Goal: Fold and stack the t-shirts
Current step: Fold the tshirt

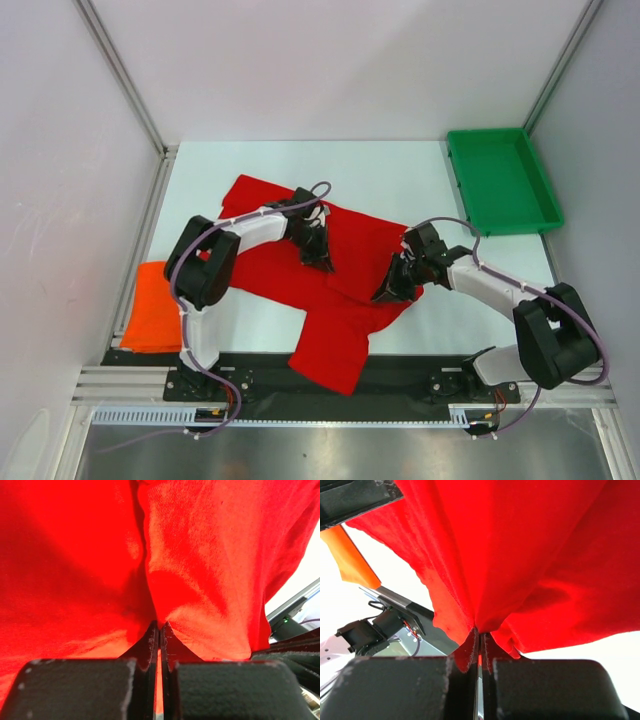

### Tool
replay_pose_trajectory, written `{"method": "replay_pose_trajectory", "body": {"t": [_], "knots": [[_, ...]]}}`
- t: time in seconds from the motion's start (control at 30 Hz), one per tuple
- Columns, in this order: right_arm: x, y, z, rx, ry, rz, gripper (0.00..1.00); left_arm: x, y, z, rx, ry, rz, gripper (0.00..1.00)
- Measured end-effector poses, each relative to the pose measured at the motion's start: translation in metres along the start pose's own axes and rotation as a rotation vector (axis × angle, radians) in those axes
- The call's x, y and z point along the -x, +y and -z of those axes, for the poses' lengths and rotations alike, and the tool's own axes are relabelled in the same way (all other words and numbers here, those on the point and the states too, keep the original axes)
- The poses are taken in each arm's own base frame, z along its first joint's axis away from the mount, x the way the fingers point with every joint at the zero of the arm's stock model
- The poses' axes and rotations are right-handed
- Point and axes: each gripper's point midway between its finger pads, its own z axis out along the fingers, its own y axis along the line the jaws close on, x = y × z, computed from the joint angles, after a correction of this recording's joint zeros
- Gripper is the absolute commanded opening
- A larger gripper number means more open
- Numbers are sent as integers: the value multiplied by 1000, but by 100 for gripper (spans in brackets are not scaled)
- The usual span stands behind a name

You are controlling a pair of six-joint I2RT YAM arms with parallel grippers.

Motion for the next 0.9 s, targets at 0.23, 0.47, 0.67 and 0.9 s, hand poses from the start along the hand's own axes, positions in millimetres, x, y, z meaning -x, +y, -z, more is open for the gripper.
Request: {"method": "replay_pose_trajectory", "body": {"t": [0.23, 0.47, 0.67, 0.9], "knots": [[1, -2, -8, -11, 4, -27, 0, 3, 3, -1, 18, 20, -26, 0], [-6, -2, -20, -24, 31, -19, 0, 7, 9, 0, 28, 31, -37, 1], [-7, 0, -23, -20, 34, -17, 0, 3, 16, -1, 44, 54, -35, 0], [-9, 0, -27, -25, 46, -28, 0, 1, 19, 0, 50, 64, -38, 0]]}}
